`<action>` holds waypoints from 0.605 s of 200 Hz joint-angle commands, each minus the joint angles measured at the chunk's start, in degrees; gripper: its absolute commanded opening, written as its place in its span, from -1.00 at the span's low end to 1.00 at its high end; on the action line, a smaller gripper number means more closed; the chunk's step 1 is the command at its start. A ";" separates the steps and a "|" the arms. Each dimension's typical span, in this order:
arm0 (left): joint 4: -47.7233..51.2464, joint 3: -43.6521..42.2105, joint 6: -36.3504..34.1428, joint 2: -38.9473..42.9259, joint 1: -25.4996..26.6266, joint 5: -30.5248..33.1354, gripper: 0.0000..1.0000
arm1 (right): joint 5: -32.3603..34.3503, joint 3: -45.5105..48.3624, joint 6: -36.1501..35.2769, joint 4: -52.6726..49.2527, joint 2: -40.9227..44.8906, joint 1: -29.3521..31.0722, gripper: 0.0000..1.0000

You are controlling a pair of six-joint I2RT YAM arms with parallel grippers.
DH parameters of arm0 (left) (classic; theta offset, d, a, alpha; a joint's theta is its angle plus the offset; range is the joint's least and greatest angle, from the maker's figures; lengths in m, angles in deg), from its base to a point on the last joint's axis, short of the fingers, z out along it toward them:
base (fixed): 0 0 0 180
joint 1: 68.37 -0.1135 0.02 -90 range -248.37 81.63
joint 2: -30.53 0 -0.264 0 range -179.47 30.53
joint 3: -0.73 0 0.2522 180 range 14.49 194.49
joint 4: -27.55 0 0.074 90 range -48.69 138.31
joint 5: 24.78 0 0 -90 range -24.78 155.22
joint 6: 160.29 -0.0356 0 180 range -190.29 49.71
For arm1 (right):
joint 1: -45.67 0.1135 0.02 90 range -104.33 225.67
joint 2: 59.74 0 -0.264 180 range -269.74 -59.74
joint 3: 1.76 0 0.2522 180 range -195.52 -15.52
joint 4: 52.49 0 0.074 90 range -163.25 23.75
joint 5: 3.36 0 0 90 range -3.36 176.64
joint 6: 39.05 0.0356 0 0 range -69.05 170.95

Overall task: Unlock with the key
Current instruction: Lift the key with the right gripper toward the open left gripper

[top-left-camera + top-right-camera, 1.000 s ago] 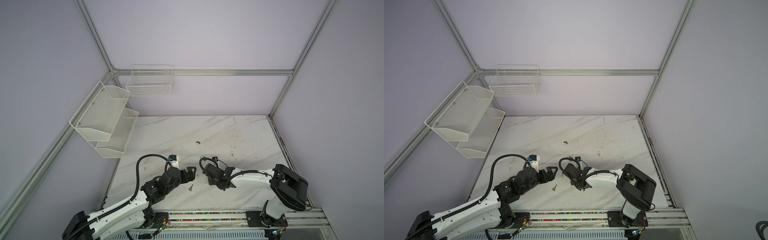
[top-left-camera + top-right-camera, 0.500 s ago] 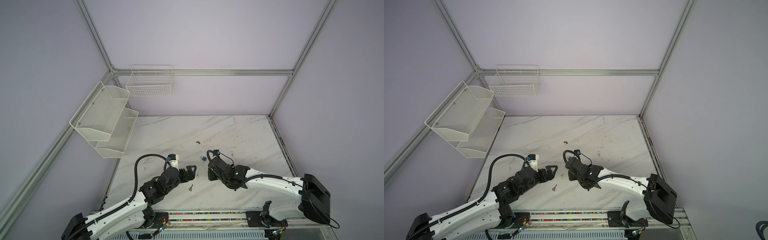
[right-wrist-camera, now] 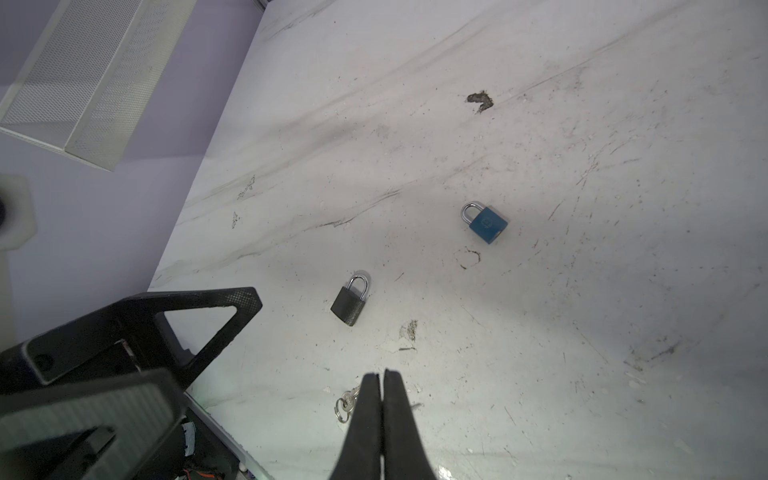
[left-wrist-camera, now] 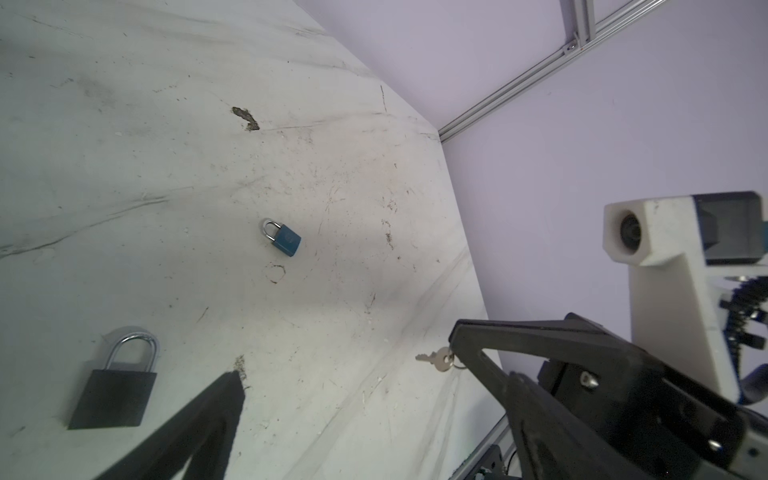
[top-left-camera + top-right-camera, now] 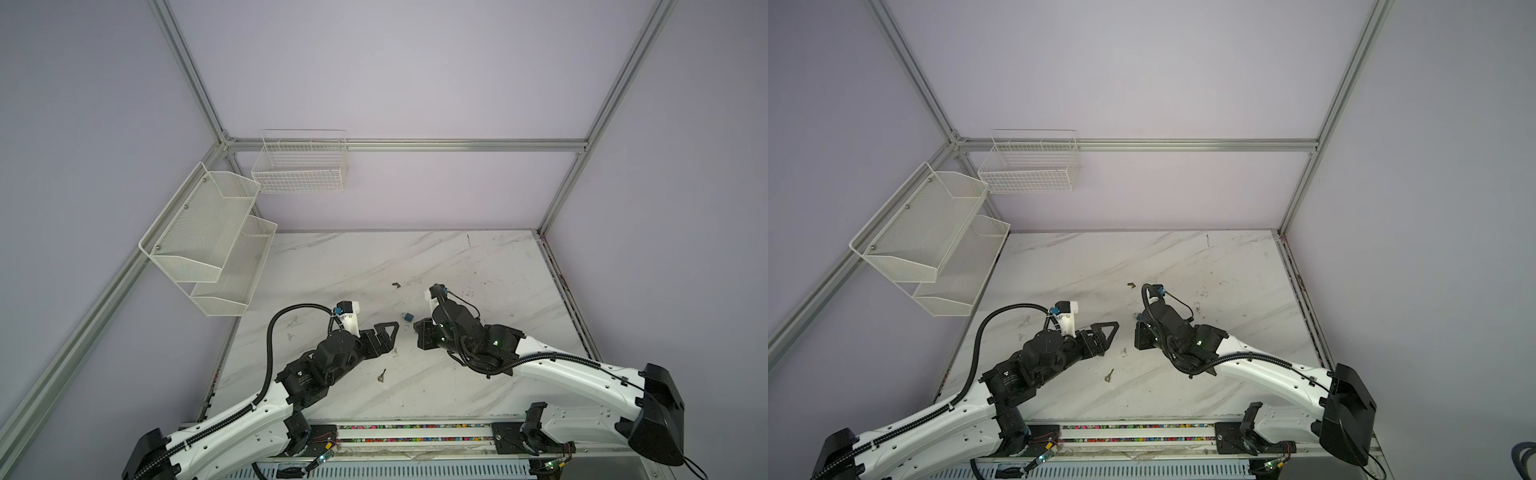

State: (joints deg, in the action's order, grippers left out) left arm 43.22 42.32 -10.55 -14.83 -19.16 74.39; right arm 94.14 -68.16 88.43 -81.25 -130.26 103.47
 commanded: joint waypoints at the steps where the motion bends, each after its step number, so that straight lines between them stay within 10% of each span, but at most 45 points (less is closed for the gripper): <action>1: -4.71 6.22 5.38 0.28 0.18 -1.90 0.95 | -0.34 -0.80 -0.98 1.96 1.43 -0.29 -0.92; 49: -5.78 7.88 6.85 -1.17 0.23 -1.62 0.89 | -1.77 -1.17 -1.02 4.78 2.11 -0.35 -0.91; 121: -9.02 5.75 -25.35 -0.18 0.19 -0.71 0.60 | -11.79 -3.24 3.18 2.89 3.44 -6.85 -0.92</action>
State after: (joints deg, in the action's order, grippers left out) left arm 39.50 45.01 -19.01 -16.65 -19.16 73.74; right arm 87.35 -69.54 89.72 -78.08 -128.53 99.12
